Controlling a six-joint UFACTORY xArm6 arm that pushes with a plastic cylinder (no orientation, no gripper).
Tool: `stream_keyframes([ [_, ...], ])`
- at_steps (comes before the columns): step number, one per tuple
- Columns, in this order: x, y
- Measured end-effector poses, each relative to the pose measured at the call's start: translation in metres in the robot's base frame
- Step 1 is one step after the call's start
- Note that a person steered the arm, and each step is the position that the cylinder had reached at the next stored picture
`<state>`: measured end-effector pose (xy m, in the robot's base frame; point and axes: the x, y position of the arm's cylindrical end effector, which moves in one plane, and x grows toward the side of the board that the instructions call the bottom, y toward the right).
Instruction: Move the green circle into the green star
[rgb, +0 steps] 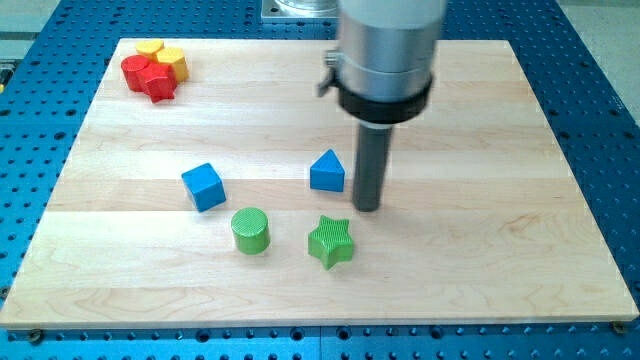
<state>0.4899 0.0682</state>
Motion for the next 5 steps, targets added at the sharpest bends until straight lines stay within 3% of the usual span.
stream_keyframes([
  [1,-0.03,-0.016],
  [3,-0.028,-0.144],
  [5,-0.017,-0.139],
])
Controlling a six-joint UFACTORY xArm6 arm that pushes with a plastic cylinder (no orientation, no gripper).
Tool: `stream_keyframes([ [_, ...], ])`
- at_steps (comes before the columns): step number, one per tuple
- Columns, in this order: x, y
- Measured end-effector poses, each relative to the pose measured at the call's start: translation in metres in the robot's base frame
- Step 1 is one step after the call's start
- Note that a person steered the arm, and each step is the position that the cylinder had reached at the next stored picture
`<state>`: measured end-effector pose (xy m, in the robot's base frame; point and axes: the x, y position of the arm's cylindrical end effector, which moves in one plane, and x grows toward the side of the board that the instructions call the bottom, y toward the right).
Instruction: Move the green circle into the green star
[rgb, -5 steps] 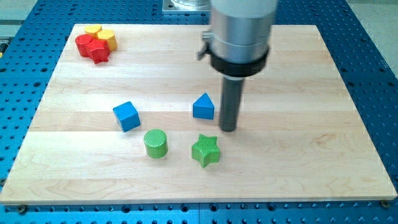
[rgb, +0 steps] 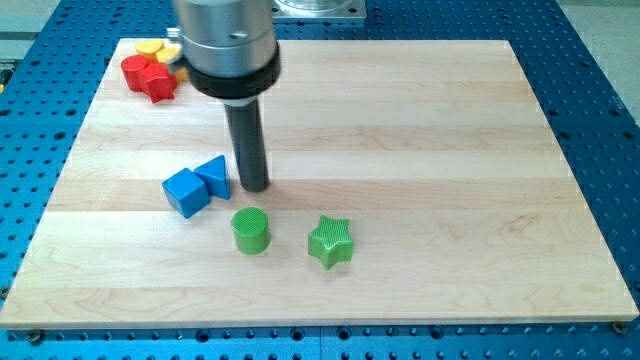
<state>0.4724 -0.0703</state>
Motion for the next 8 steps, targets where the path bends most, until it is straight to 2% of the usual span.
stream_keyframes([
  [2,0.056,-0.041],
  [3,0.063,0.019],
  [4,0.048,0.022],
  [6,-0.118,-0.028],
  [7,-0.18,-0.085],
  [8,-0.24,-0.09],
])
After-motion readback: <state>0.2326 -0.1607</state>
